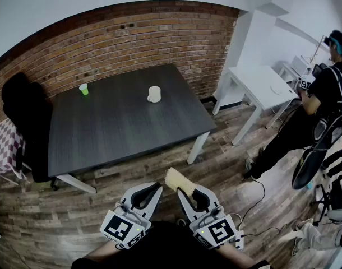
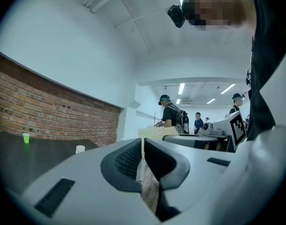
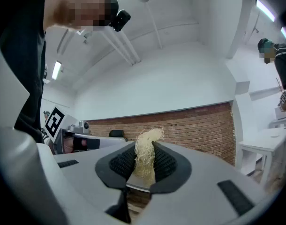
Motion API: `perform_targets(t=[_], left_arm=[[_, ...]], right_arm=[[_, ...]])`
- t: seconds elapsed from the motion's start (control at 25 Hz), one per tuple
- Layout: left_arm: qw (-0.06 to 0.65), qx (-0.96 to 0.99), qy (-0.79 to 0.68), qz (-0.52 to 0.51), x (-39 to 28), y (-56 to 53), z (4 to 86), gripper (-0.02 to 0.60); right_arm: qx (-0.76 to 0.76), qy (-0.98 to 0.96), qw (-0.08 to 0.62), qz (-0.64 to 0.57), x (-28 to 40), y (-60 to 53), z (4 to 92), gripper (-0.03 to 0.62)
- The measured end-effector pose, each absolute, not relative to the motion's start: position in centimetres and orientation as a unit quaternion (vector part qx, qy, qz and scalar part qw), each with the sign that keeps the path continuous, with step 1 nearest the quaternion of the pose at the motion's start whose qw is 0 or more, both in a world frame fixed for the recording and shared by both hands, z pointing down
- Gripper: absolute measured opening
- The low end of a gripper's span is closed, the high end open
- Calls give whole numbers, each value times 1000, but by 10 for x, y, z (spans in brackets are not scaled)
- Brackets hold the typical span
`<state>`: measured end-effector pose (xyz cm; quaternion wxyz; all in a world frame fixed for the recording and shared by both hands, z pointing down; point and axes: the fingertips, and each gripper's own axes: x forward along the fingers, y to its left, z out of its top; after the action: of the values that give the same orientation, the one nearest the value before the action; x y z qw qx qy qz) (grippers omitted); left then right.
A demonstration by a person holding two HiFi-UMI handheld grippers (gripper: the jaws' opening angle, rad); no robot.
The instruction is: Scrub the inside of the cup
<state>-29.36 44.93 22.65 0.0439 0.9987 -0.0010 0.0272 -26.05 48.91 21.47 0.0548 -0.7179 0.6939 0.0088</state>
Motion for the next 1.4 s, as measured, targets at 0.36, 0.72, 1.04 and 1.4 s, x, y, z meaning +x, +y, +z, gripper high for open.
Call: perform_targets(t=[0.36,0.72,1.04,1.4], left_arm=[[48,998,-12,42,-294,434,234,31],[62,996,-28,58,-251,459,247,31],[97,991,-48,83,-206,483,279,31],[107,988,-50,104,-166,446,294,31]], right_arm=[[-716,696,56,-14,-259,477,229,89],[-704,704,89,-40,-211,503,237,91],[-680,721,86,-100,-165,519,276,91],[-685,711,103,-120,-119,481,290,91]])
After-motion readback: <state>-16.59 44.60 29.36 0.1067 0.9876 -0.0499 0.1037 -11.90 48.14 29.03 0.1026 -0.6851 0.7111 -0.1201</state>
